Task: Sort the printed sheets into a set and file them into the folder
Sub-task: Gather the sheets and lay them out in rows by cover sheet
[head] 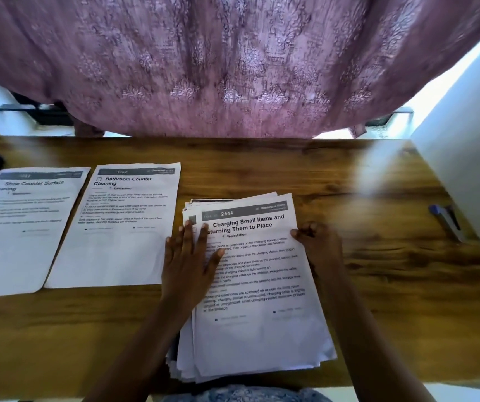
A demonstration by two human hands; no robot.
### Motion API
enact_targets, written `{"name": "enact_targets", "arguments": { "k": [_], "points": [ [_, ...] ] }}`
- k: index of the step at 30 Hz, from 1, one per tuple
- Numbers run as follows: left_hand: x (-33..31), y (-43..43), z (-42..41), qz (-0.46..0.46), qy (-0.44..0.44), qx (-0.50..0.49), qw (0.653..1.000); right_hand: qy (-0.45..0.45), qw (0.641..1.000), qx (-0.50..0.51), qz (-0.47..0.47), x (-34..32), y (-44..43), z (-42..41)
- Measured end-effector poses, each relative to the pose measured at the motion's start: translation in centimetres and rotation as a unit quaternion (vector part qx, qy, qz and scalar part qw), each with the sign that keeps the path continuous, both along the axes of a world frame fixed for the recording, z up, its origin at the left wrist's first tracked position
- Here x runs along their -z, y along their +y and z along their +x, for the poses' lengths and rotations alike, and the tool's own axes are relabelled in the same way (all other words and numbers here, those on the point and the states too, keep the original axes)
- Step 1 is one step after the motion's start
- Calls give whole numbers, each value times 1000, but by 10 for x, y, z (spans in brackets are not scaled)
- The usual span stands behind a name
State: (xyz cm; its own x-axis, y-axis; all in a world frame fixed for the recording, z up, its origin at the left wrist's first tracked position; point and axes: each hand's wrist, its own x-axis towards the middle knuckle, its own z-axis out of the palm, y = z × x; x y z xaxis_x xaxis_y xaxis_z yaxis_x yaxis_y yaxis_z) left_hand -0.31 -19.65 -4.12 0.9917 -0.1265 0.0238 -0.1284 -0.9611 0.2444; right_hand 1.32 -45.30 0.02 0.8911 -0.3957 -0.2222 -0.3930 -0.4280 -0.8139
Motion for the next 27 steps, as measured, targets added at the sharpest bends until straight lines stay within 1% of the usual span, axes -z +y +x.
{"name": "enact_targets", "arguments": {
  "k": [3,6,8,11,13,14,15,17,18,19,20,21,23,24,27],
  "points": [
    [2,0,0,-3,8,-3,1000,-12,998,7,-69,-4,-12,4],
    [2,1,2,3,14,-1,1000,-45,984,92,-146,-8,-47,21],
    [-1,2,3,26,17,2,1000,-70,972,119,-190,-7,-78,36],
    [-11,-2,6,56,-10,-12,998,-60,963,106,-242,-2,-113,61],
    [-29,-22,17,46,-44,-28,998,-58,958,95,-264,-3,-124,73],
    [-40,-39,24,34,-51,-15,998,-58,953,89,-284,-4,-127,76],
    [-51,-59,30,19,-64,19,998,-62,945,85,-309,-4,-128,77],
    [-65,-107,42,2,-76,134,988,-104,934,62,-337,-6,-124,68],
    [-67,-130,47,22,-63,191,979,-132,931,27,-340,-5,-121,60],
    [-65,-149,50,57,-42,227,971,-151,926,-23,-345,1,-116,52],
    [-61,-163,55,91,-19,244,965,-145,921,-77,-353,7,-110,44],
    [-55,-174,60,120,2,248,961,-112,917,-123,-363,13,-109,38],
    [-44,-187,73,151,37,241,958,-4,911,-170,-375,27,-110,32],
    [-40,-190,79,155,48,238,958,31,909,-169,-380,34,-111,31],
    [-33,-193,91,155,40,233,959,42,908,-134,-395,42,-107,32]
  ]
}}
